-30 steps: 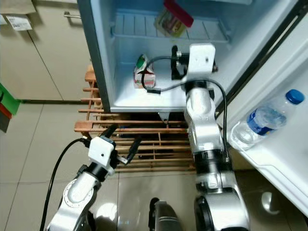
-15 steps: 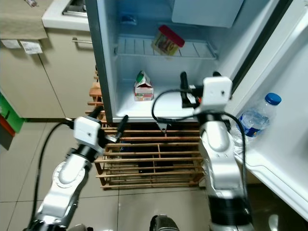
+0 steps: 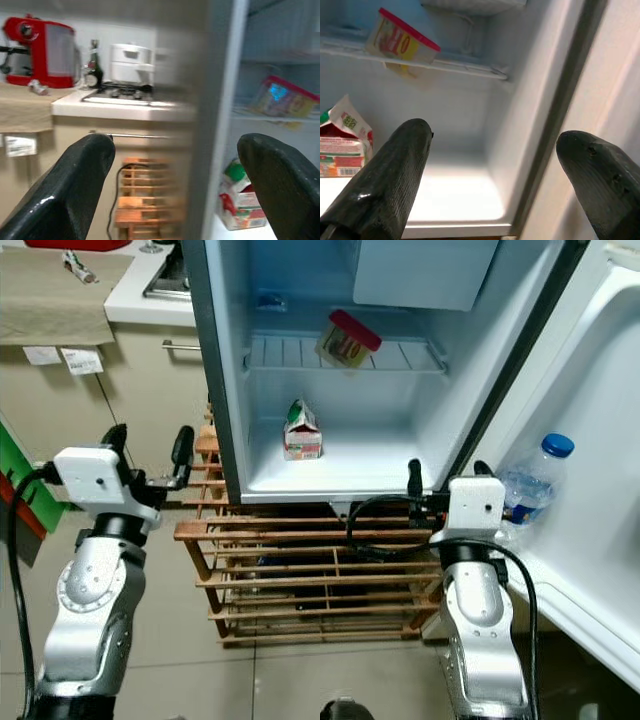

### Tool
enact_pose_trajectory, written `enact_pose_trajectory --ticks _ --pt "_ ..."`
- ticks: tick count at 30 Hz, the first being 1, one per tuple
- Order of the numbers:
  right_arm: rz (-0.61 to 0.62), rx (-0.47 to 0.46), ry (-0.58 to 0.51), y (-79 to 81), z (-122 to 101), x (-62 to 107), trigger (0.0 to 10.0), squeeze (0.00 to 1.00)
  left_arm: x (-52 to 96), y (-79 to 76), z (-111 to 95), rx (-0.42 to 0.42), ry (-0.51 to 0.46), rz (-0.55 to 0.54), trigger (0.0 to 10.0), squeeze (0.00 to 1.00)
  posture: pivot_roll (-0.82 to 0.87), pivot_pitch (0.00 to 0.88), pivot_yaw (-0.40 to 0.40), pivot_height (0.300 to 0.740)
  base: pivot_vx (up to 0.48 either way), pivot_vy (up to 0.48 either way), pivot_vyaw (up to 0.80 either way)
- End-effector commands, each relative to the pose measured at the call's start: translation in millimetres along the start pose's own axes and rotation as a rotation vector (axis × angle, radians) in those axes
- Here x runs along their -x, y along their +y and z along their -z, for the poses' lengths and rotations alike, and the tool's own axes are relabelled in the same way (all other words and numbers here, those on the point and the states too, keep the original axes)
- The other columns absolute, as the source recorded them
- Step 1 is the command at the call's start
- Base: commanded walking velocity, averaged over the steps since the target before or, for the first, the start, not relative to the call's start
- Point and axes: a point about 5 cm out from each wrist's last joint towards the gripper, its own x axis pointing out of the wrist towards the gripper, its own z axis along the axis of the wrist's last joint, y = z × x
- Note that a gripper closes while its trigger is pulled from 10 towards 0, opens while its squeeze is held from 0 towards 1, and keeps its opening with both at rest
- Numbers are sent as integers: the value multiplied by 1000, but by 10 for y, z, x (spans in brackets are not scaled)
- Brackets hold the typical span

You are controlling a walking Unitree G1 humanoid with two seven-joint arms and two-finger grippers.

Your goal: Restocking fridge

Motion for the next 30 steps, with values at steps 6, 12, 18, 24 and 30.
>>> enact_pose_trajectory --ticks 6,12,18,24,30 --pt "-29 -37 4 94 26 -86 10000 0 -61 -27 52 -20 40 15 10000 0 -79 0 -6 740 0 -40 0" --pt "-28 -50 14 111 57 -154 10000 0 -77 -36 64 -22 43 23 10000 0 -75 0 -4 740 0 -264 0" --pt "-27 -39 6 43 27 -191 10000 0 -84 -81 107 -11 55 32 10000 0 -92 0 -16 740 0 -276 0" --pt "5 -74 19 -12 47 -212 10000 0 -113 -109 118 -5 55 46 10000 0 -103 0 -8 740 -41 -275 0" --pt "3 -75 19 -7 50 -227 10000 0 -122 -132 111 3 51 56 10000 0 -103 0 -5 740 -266 -279 0"
